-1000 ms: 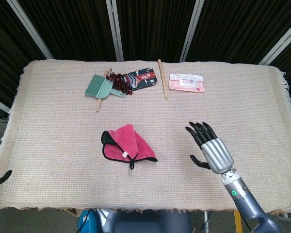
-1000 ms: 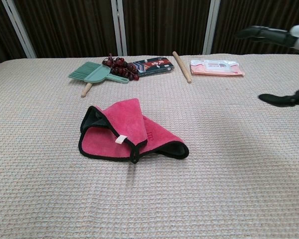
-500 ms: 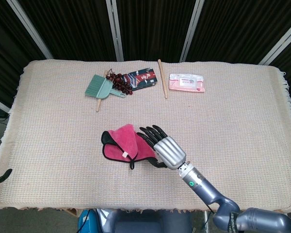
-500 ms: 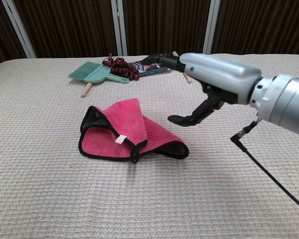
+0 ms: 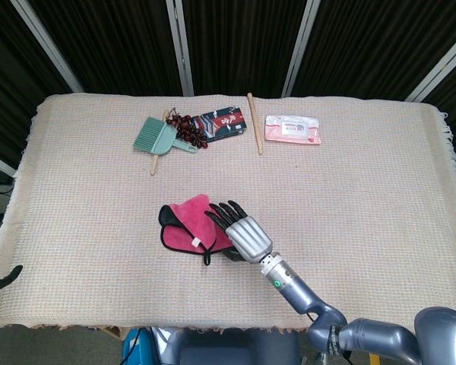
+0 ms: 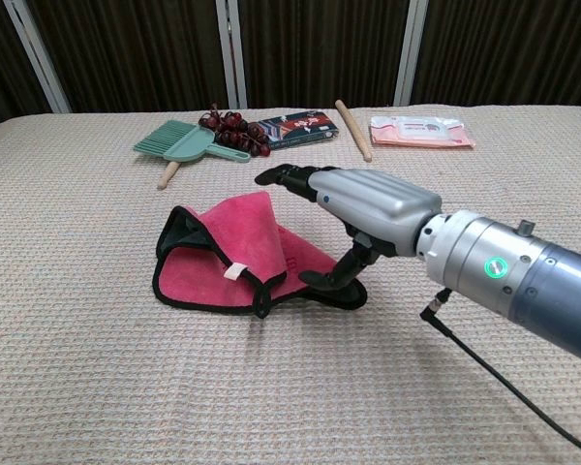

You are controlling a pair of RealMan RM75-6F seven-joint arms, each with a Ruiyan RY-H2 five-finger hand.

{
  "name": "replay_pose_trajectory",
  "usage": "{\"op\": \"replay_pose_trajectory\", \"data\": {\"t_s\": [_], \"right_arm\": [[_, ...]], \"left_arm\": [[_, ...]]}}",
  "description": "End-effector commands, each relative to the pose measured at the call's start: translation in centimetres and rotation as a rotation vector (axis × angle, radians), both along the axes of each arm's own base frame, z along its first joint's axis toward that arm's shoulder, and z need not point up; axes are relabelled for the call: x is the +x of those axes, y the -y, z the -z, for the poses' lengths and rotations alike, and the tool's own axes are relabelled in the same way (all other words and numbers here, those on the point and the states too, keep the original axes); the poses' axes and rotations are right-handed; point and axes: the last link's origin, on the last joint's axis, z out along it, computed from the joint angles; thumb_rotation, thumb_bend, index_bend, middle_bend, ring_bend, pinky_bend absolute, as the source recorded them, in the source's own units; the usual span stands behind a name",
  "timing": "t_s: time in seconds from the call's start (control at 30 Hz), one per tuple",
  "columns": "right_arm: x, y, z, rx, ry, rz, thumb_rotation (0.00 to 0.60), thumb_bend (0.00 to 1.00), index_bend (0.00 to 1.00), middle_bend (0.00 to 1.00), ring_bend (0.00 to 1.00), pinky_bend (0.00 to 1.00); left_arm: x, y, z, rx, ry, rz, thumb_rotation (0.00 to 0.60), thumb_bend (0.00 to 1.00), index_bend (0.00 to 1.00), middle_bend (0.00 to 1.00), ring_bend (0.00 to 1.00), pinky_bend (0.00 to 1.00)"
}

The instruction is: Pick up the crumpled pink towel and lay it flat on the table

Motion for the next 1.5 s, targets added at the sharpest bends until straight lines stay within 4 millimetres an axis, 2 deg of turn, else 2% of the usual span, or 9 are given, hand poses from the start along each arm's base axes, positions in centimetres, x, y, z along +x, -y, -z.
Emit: {"op": "replay_pose_trajectory", "data": {"t_s": [0.03,0.57,0.97,1.3,1.5], "right_arm": [[0.4,0.0,0.9,0.015,0.005,0.008,0.6,0.31,0.04,0.0,0.0,0.0],[0.5,-0.6,4.4,0.066,-0.025,0.033,0.6,0.31,0.04,0.0,0.0,0.0],[2.1,-0.5,4.7,0.011,0.06,0.061,0.6,0.31,0.04,0.0,0.0,0.0],[2.1,-0.2,4.9,-0.014,0.106,0.114,0.6,0.31,0.04,0.0,0.0,0.0],[2.3,0.3,4.7,-0.056,0.132,0.13,0.6,0.41,0.14,0.0,0.0,0.0]], "left_arm": [[0.1,0.0,0.1,-0.002,-0.001,0.003,0.6,0.01,0.0,0.0,0.0,0.0],[-0.1,0.0,0.3,-0.005,-0.002,0.003,0.6,0.01,0.0,0.0,0.0,0.0],[-0.1,0.0,0.4,-0.002,0.001,0.007,0.6,0.02,0.01,0.0,0.0,0.0],[-0.2,0.0,0.4,0.003,0.007,0.008,0.6,0.02,0.01,0.0,0.0,0.0],[-0.1,0.0,0.4,0.005,0.009,0.012,0.6,0.01,0.01,0.0,0.0,0.0]]}}
